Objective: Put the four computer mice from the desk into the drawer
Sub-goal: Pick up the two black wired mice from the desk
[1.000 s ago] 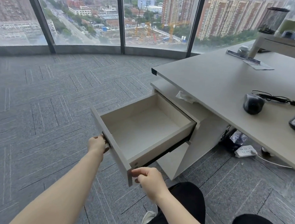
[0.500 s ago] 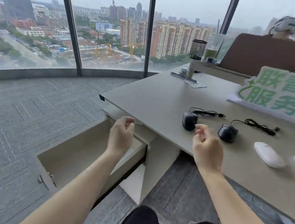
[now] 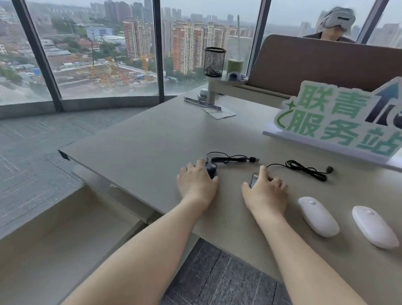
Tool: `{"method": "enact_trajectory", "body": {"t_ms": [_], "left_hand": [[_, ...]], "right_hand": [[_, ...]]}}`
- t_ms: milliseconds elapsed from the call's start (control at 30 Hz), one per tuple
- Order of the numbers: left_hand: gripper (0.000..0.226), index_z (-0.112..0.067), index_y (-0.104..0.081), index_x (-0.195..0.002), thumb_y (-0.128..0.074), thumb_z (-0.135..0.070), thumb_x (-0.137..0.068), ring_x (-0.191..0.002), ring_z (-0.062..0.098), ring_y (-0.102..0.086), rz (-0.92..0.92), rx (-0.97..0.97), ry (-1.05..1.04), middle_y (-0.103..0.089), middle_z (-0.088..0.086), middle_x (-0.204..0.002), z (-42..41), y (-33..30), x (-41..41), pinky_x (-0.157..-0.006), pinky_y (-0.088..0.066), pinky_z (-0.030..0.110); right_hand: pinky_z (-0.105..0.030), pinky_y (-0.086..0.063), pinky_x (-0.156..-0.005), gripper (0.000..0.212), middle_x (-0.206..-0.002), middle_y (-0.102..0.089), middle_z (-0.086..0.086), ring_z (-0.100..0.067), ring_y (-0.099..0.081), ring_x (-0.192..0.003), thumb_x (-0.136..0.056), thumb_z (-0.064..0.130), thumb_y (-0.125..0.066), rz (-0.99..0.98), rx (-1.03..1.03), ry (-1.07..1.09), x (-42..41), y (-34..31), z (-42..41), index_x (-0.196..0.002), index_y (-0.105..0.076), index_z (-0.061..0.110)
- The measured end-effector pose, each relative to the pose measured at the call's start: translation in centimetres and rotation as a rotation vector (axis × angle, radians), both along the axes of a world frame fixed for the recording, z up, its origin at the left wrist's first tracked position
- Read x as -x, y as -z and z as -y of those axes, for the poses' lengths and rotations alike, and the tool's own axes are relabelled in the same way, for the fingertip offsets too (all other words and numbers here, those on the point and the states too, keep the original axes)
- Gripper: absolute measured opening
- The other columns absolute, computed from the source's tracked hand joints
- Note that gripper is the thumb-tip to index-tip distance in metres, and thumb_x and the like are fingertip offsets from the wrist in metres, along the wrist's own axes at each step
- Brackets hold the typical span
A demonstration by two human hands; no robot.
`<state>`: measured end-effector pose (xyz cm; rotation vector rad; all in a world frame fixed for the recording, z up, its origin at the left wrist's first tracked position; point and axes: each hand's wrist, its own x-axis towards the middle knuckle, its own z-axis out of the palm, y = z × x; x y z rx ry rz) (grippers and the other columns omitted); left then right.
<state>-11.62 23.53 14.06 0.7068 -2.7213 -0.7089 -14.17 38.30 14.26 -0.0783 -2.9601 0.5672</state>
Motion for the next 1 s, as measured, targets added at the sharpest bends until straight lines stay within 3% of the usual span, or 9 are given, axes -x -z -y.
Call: {"method": "enact_trajectory", "body": {"t_ms": [133, 233, 400, 500, 567, 633, 700, 833, 1000], "left_hand": [[0.054, -0.02, -0.046, -0.132, -0.057, -0.036, -0.081, -0.121, 0.034, -0.045, -0.086, -0.113, -0.006, -0.055, 0.014, -0.126, 1.0, -0.1, -1.0, -0.098, -0.037, 0.04], [0.059, -0.018, -0.046, -0.134, -0.06, -0.031, -0.079, -0.117, 0.034, -0.045, -0.287, -0.251, 0.023, -0.057, 0.015, -0.126, 2.7, -1.5, -3.4, -0.099, -0.039, 0.04], [0.055, -0.018, -0.049, -0.133, -0.063, -0.029, -0.08, -0.11, 0.031, -0.05, -0.553, -0.178, 0.02, -0.059, 0.013, -0.122, 6.5, -7.3, -9.0, -0.09, -0.035, 0.033], [0.056, -0.028, -0.047, -0.131, -0.06, -0.039, -0.077, -0.105, 0.027, -0.054, -0.639, -0.176, 0.008, -0.06, 0.007, -0.118, 9.3, -10.7, -13.2, -0.086, -0.047, 0.039], [0.057, -0.033, -0.045, -0.13, -0.058, -0.043, -0.075, -0.103, 0.026, -0.058, -0.673, -0.162, -0.011, -0.061, 0.004, -0.117, 11.1, -12.5, -16.0, -0.083, -0.053, 0.045], [0.056, -0.033, -0.046, -0.131, -0.061, -0.041, -0.077, -0.106, 0.023, -0.057, -0.707, -0.137, -0.053, -0.06, 0.001, -0.12, 13.1, -13.7, -18.7, -0.084, -0.051, 0.039], [0.054, -0.032, -0.049, -0.131, -0.064, -0.036, -0.079, -0.107, 0.02, -0.057, -0.734, -0.139, -0.113, -0.059, -0.001, -0.121, 15.0, -14.0, -21.1, -0.083, -0.047, 0.033], [0.051, -0.032, -0.05, -0.125, -0.062, -0.04, -0.076, -0.104, 0.025, -0.06, -0.715, -0.165, -0.21, -0.064, 0.002, -0.115, 18.9, -11.4, -24.1, -0.084, -0.054, 0.042], [0.052, -0.021, -0.052, -0.129, -0.065, -0.032, -0.079, -0.105, 0.021, -0.058, -0.576, -0.237, -0.358, -0.064, 0.004, -0.117, 23.5, -3.5, -24.4, -0.086, -0.045, 0.031]], "right_hand": [[-0.042, -0.037, -0.097, 0.061, -0.127, -0.05, -0.029, -0.043, -0.043, -0.115, -0.082, 0.022, -0.056, -0.014, 0.065, -0.077, -0.1, 0.0, -0.7, -0.14, -0.038, 0.017], [-0.04, -0.037, -0.096, 0.062, -0.126, -0.053, -0.023, -0.042, -0.043, -0.113, -0.077, 0.02, -0.058, -0.086, 0.223, -0.173, -1.2, -0.7, -0.4, -0.137, -0.044, 0.018], [-0.03, -0.032, -0.091, 0.054, -0.124, -0.055, -0.013, -0.033, -0.046, -0.112, -0.076, 0.021, -0.059, -0.385, 0.484, -0.326, -6.2, -5.5, 2.7, -0.13, -0.05, 0.024], [-0.03, -0.035, -0.093, 0.054, -0.127, -0.053, -0.008, -0.026, -0.044, -0.116, -0.079, 0.017, -0.062, -0.47, 0.622, -0.411, -10.0, -8.9, 5.6, -0.131, -0.048, 0.025], [-0.031, -0.037, -0.095, 0.056, -0.129, -0.052, -0.005, -0.023, -0.044, -0.118, -0.08, 0.016, -0.063, -0.459, 0.707, -0.475, -12.0, -10.5, 7.8, -0.132, -0.047, 0.028], [-0.032, -0.039, -0.094, 0.056, -0.127, -0.053, -0.003, -0.021, -0.046, -0.117, -0.08, 0.016, -0.064, -0.414, 0.763, -0.545, -14.0, -11.3, 10.4, -0.132, -0.047, 0.03], [-0.025, -0.036, -0.088, 0.056, -0.122, -0.054, -0.002, -0.019, -0.047, -0.114, -0.08, 0.014, -0.064, -0.367, 0.803, -0.621, -15.8, -11.3, 13.0, -0.131, -0.048, 0.029], [-0.012, -0.031, -0.081, 0.053, -0.118, -0.054, 0.001, -0.016, -0.047, -0.11, -0.081, 0.015, -0.064, -0.237, 0.8, -0.747, -18.2, -8.5, 18.2, -0.129, -0.048, 0.03], [-0.033, -0.038, -0.098, 0.05, -0.124, -0.053, -0.002, -0.019, -0.044, -0.117, -0.083, 0.019, -0.063, -0.014, 0.742, -0.804, -18.8, -1.9, 24.0, -0.13, -0.047, 0.03]]}}
